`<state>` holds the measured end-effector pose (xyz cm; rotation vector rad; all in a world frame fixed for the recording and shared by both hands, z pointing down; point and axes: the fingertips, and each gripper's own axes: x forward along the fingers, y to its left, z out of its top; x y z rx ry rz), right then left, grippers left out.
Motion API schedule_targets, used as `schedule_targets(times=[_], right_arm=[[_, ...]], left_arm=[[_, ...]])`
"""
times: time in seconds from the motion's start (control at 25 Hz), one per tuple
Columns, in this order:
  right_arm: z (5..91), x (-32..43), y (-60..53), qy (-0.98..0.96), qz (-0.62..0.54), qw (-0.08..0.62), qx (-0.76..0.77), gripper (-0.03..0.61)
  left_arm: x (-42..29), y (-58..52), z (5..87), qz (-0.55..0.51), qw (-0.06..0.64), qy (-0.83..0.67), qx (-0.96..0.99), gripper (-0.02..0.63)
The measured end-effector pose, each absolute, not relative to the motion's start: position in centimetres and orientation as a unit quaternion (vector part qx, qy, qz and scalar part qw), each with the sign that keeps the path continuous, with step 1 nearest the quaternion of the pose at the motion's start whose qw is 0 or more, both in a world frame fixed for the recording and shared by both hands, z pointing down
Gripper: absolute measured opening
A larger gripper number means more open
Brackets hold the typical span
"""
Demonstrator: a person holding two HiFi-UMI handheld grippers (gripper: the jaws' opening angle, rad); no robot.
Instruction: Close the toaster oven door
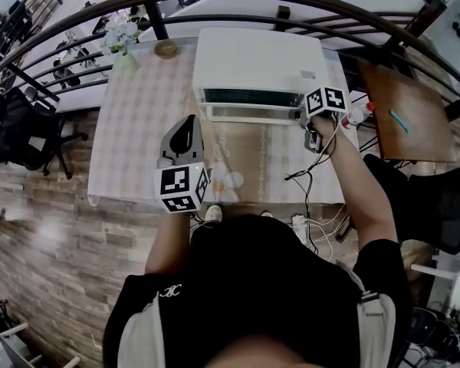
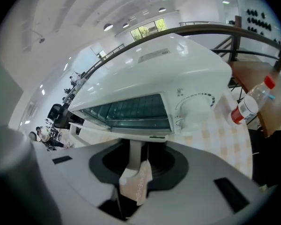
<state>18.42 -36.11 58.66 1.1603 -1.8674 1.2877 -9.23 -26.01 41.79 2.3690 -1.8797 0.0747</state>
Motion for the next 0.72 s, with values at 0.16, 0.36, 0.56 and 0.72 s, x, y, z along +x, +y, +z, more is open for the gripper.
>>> schedule_targets(times=[0.16, 0.36, 0.56, 0.72], right_arm=[[58.4, 18.5, -38.0, -0.677, 0.518, 0.307, 0.423, 0.094], [58.4, 18.3, -39.9, -0.648, 0.552, 0.314, 0.42, 0.092], [58.5, 18.4, -40.0, -0.64, 0.545, 0.345, 0.418, 0.081], [58.2, 18.7, -40.2, -0.639, 0.528, 0.364, 0.424, 0.087]], left_arm=[[-10.0, -25.9, 42.1, 0.018, 0.067, -0.623, 0.779, 0.014], [-10.6, -25.6, 43.1, 0.013, 0.083, -0.622, 0.778, 0.014], [-10.9, -25.1, 43.7, 0.01, 0.093, -0.625, 0.775, 0.014], [-11.0, -25.2, 43.3, 0.008, 0.091, -0.627, 0.774, 0.014]])
